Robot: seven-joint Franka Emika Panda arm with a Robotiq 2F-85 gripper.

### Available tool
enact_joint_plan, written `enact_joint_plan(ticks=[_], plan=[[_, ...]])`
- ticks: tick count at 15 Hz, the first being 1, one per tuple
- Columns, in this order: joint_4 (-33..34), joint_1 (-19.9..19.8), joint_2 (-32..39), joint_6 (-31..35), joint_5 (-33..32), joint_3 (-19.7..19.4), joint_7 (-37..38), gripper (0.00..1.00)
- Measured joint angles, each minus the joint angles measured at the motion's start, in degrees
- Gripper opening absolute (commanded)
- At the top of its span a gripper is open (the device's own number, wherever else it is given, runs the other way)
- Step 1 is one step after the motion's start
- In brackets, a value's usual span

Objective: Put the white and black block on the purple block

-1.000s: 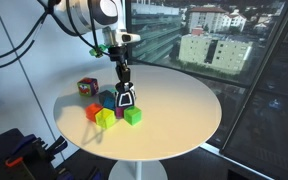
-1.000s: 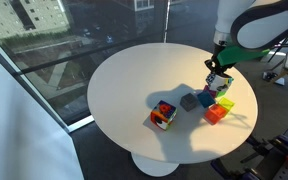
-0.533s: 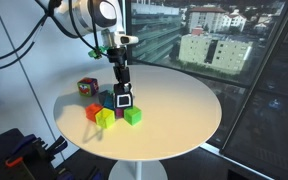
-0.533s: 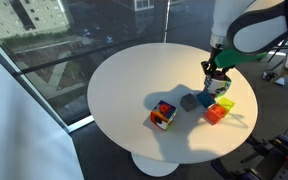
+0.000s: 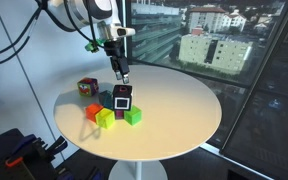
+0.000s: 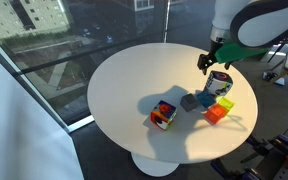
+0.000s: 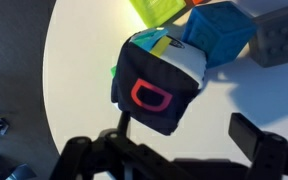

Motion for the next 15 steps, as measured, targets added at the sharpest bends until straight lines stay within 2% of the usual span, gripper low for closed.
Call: enact_joint_plan(ticks=[9, 15], plan=[[-2.7, 0.2, -6.9, -0.1, 0.6, 2.1, -2.3, 1.0], [-4.9, 0.4, -11.4, -3.7, 9.1, 4.2, -13.9, 1.0]])
